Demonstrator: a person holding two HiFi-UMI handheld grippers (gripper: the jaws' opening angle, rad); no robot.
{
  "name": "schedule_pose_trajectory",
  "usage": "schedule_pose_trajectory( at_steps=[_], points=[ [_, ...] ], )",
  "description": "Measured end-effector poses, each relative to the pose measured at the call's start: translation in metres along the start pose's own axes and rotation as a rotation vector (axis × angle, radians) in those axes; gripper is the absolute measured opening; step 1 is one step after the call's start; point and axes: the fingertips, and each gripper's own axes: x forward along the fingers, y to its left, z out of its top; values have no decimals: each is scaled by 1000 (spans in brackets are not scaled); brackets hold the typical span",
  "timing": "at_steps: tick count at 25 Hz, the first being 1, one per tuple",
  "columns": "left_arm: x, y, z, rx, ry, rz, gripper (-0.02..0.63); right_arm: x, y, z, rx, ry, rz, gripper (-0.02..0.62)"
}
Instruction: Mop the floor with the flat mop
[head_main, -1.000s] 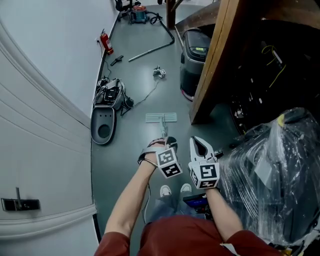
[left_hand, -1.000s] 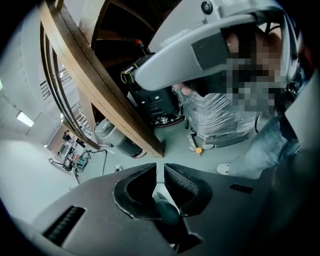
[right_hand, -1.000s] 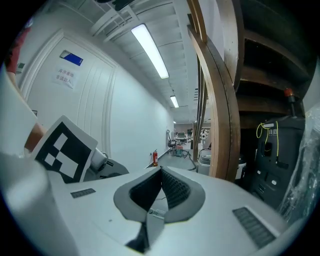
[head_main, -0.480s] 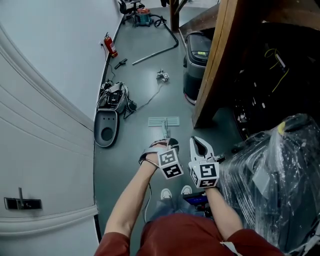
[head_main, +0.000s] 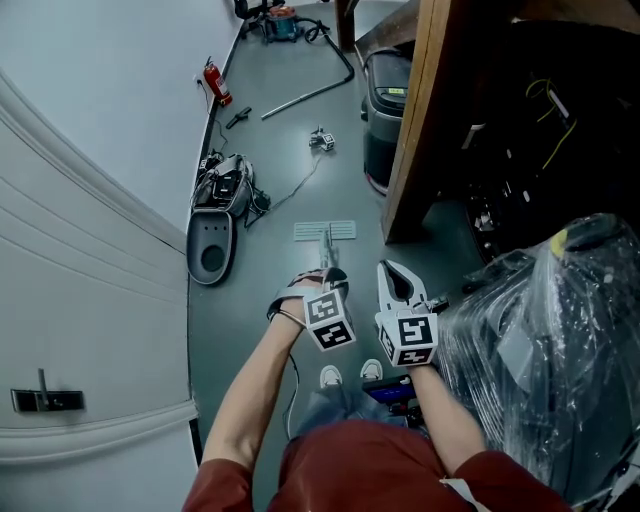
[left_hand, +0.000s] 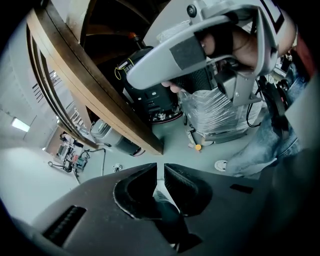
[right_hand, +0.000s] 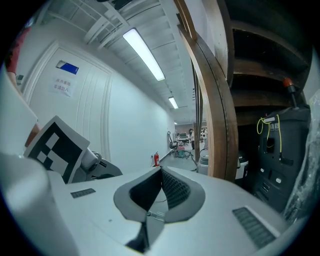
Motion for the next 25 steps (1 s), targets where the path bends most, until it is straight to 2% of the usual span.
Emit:
schedule_pose_trajectory(
  at_steps=[9,16,25],
  points=[
    [11,-29,20,-6,68,-20,52,-24,-26,-17,30,16,28,17],
    [6,-57,18,-11,92,-23,52,-51,-27,-29,25,31,27,17],
    [-24,-95,3,-20,80,-22,51,-89,12,-25,3,2,7,17]
  ],
)
